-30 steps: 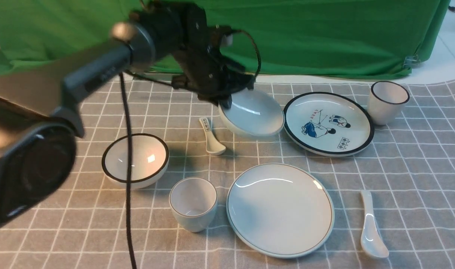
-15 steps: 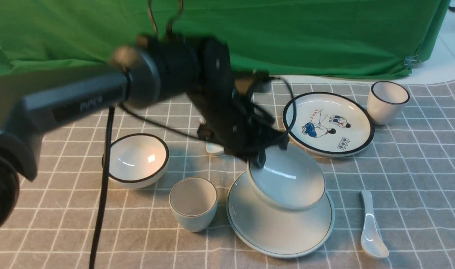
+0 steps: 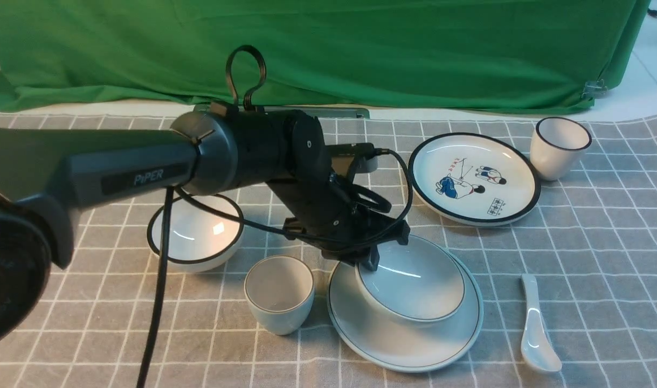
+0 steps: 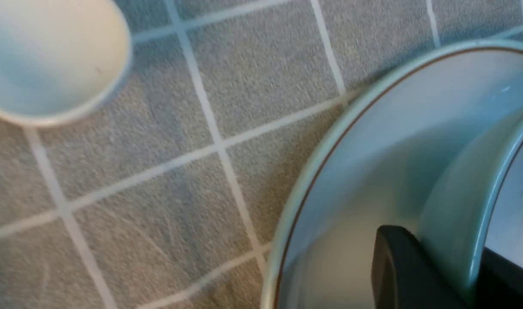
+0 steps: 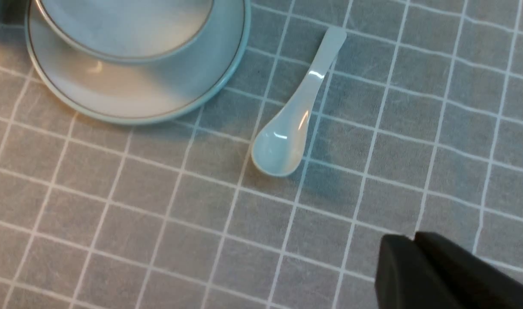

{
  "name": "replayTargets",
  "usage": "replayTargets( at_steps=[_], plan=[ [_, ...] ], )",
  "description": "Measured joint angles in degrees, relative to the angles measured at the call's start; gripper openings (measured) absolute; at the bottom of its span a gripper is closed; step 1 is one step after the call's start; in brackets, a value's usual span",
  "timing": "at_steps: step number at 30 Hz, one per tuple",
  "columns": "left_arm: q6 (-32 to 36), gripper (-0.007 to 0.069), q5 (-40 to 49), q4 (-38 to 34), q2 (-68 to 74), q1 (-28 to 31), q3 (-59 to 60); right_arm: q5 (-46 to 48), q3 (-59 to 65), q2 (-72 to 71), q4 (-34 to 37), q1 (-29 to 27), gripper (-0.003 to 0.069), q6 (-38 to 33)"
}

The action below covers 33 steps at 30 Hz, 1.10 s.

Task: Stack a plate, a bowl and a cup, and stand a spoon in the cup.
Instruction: Use the left arm to put the blue rice bowl into the blue large plate in the middle, then use the left arm to grab a blue teacup

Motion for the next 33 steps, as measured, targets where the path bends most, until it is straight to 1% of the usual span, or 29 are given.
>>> replayTargets(
  at_steps=[3,4,6,9,10,11,12,13,14,15,16,18,20,22,23,25,29,31,32,33],
  plan=[
    [0.0,0.0081,1.4,-0.3,0.6,0.0,0.0,-0.5,0.0,0.0,0.0,0.0,0.007,0.2],
    [0.0,0.0111,2.1,-0.3,0.7,0.0,0.0,-0.5,0.0,0.1,0.0,0.0,0.007,0.6],
    [0.0,0.0195,4.3,0.2,0.6,0.0,-0.9,0.6,-0.8,1.3,0.0,0.0,0.007,1.6],
    [0.0,0.0357,9.6,1.5,-1.2,0.1,-4.6,4.9,-4.8,6.6,-0.1,0.0,0.007,1.6],
    [-0.5,0.0405,11.6,2.8,-2.1,0.1,-6.0,6.4,-6.8,9.1,-0.3,0.0,0.0067,1.4],
    [-1.8,0.0434,13.3,5.1,-3.4,0.1,-6.9,7.4,-8.8,11.7,-0.4,0.0,0.0057,1.0],
    [-3.3,0.0439,15.3,8.4,-5.1,0.1,-7.5,8.1,-10.6,14.2,-0.5,0.0,0.0044,0.3],
    [-4.7,0.0418,18.0,12.6,-6.3,0.1,-7.6,8.2,-12.0,16.5,-0.6,0.0,0.003,-0.1],
    [-6.0,0.0372,21.7,16.5,-7.7,0.1,-7.5,8.2,-12.9,18.5,-0.6,0.0,0.0024,-0.2],
    [-8.1,0.031,25.1,21.1,-9.0,0.1,-7.0,8.2,-13.3,19.8,-0.6,0.0,0.0023,-0.2],
    [-9.5,0.0275,26.3,23.9,-9.7,0.1,-6.3,8.1,-13.4,20.6,-0.6,0.0,0.0023,-0.3],
    [-11.6,0.0177,27.3,28.0,-11.5,0.1,-4.1,8.2,-13.6,21.7,-0.6,0.0,0.0023,-0.3],
    [-12.7,0.0088,26.0,29.6,-13.3,0.2,-1.5,8.2,-13.6,22.3,-0.6,0.0,0.0023,-0.3],
    [-13.8,0.004,23.8,30.2,-14.5,0.2,1.0,8.0,-13.6,22.4,-0.6,0.0,0.0023,-0.4],
    [-14.3,0.003,23.0,30.3,-14.8,0.2,1.8,8.0,-13.7,22.4,-0.6,0.0,0.0023,-0.4],
    [-15.5,0.0023,21.4,30.4,-14.9,0.2,3.4,7.9,-13.7,22.4,-0.6,0.0,0.0023,-0.4],
    [-16.5,0.0057,19.7,28.8,-14.6,1.6,5.5,7.9,-13.7,22.4,-0.6,0.0,0.0023,-0.6],
    [-16.1,0.0143,19.1,25.2,-14.5,4.3,6.0,8.0,-13.7,22.4,-0.6,0.0,0.0023,-1.1],
    [-15.9,0.0151,19.0,25.2,-14.5,4.5,6.0,8.0,-13.7,22.4,-0.6,0.0,0.0023,-1.1],
    [-14.4,0.0234,18.6,22.4,-14.5,6.2,6.2,8.0,-13.7,22.4,-0.6,0.0,0.0023,-1.2]
  ],
)
